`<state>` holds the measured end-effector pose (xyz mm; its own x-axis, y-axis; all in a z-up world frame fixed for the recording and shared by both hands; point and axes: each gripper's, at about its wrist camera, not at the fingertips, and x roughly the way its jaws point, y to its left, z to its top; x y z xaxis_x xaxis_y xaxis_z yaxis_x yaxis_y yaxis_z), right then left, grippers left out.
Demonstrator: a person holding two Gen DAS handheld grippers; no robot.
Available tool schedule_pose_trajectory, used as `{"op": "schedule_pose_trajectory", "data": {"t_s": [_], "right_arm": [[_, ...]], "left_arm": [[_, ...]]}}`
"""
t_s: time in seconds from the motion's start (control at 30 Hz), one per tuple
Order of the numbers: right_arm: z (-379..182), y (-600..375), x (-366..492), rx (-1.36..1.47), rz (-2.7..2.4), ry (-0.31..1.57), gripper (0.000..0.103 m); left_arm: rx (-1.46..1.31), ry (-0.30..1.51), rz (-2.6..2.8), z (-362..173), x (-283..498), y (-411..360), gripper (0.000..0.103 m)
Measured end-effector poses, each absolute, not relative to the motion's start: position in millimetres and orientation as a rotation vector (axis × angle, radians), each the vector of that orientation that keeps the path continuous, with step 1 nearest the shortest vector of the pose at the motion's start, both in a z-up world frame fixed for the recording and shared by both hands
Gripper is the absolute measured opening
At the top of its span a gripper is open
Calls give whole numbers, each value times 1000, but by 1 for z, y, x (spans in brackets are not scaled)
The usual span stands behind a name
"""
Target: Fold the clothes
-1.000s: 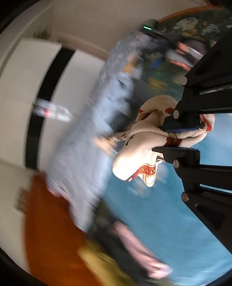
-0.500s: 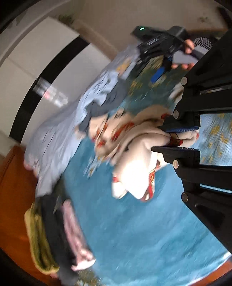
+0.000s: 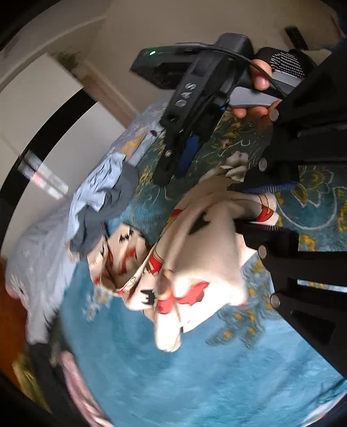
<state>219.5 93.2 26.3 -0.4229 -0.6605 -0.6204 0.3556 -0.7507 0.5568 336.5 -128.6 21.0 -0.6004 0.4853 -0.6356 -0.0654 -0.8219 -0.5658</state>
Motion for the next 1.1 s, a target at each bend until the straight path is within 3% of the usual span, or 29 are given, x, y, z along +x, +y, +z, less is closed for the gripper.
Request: {"op": "schedule_pose_trajectory", "data": {"t_s": [0.1, 0.23, 0.63, 0.83, 0.87, 0.93, 1.1], "right_arm": [[32, 76, 224, 1164, -2185, -357, 50], [40, 42, 220, 1176, -2147, -268, 50], [28, -96, 184, 1285, -2120, 248, 50], [-12, -134, 160, 1424, -2141, 334, 49], [-16, -132, 156, 1441, -2151, 321, 45], [-21, -128, 149, 1468, -2166, 269, 11], [-3, -92, 141, 1426, -2122, -83, 7]], "left_arm": [[-1185, -807, 2443, 25, 345, -153, 46], [-1168, -924, 2445, 24, 353, -183, 54], [-1112, -1270, 2536, 10, 376, -255, 60], [-1160, -1329, 2545, 2, 388, -266, 61], [-1163, -1335, 2545, 1, 390, -268, 61], [-1167, -1348, 2545, 0, 393, -272, 61], [-1176, -1382, 2528, -4, 396, -277, 62]]}}
